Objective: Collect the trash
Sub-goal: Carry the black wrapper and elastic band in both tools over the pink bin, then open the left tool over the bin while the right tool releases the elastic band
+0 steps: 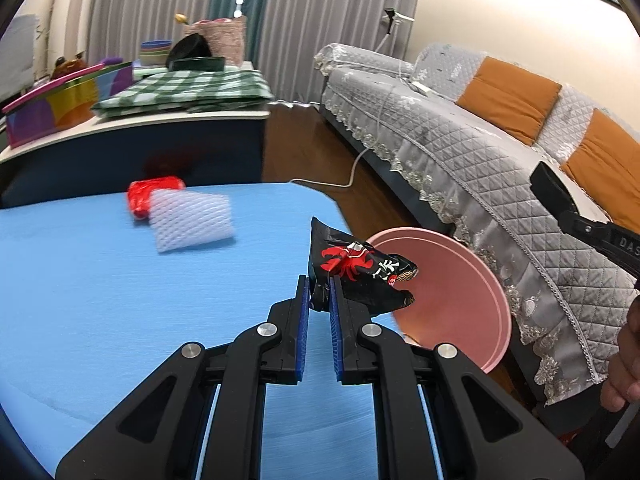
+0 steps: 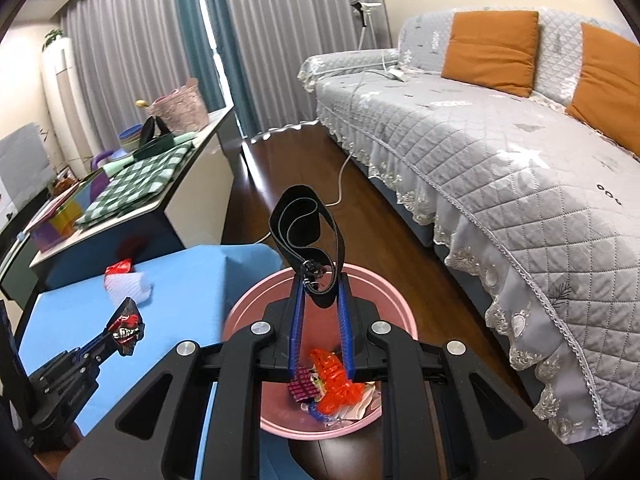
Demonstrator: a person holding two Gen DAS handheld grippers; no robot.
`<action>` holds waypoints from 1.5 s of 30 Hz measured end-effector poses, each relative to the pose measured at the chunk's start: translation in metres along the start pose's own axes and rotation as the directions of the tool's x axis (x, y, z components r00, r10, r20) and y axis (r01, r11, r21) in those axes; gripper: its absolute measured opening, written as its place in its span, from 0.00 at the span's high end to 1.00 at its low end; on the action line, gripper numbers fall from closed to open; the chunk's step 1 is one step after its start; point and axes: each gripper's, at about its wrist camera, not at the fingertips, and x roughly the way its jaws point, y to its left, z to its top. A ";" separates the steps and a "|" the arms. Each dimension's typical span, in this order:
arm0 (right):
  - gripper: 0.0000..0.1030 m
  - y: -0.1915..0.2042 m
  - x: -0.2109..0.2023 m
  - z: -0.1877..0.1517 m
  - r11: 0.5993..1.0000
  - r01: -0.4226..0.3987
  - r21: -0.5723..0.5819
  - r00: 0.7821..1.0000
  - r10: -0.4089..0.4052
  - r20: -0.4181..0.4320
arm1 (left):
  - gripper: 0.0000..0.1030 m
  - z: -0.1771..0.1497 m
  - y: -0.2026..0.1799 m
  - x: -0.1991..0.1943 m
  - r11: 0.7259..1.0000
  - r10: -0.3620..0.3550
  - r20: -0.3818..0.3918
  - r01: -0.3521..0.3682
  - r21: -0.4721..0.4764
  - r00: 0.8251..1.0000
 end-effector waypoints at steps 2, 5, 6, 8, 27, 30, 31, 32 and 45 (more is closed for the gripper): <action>0.84 -0.003 0.004 0.001 1.000 0.005 0.010 1.000 -0.005 -0.006 | 0.90 0.003 -0.007 0.003 1.000 -0.012 -0.001 0.012 0.005 1.000; 0.84 -0.005 0.008 0.002 1.000 0.007 0.021 1.000 -0.006 -0.013 | 0.90 0.007 -0.019 0.010 0.999 -0.028 -0.005 0.028 0.017 1.000; 0.84 -0.005 0.010 0.003 1.000 0.007 0.023 1.000 -0.007 -0.013 | 0.90 0.008 -0.024 0.013 0.999 -0.034 -0.008 0.034 0.022 0.999; 0.84 -0.006 0.011 0.006 1.000 0.011 0.023 1.000 -0.011 -0.007 | 0.90 0.009 -0.032 0.019 0.999 -0.040 -0.016 0.041 0.034 0.999; 0.84 -0.010 0.033 0.016 0.999 0.031 0.020 1.000 -0.031 -0.003 | 0.90 0.012 -0.083 0.064 0.991 -0.081 -0.071 0.088 0.105 0.994; 0.84 -0.008 0.033 0.016 0.999 0.028 0.019 1.000 -0.028 -0.002 | 0.90 0.013 -0.084 0.065 0.990 -0.085 -0.074 0.092 0.104 0.994; 0.84 -0.008 0.033 0.016 0.999 0.027 0.018 1.000 -0.027 -0.002 | 0.90 0.013 -0.084 0.065 0.990 -0.087 -0.075 0.094 0.104 0.993; 0.84 -0.007 0.033 0.016 0.999 0.027 0.019 1.000 -0.027 -0.002 | 0.90 0.013 -0.084 0.065 0.990 -0.088 -0.076 0.096 0.105 0.993; 0.62 -0.007 0.030 0.015 0.998 0.037 0.042 0.999 -0.036 -0.008 | 0.81 0.014 -0.079 0.050 0.991 -0.087 -0.094 0.096 0.092 0.992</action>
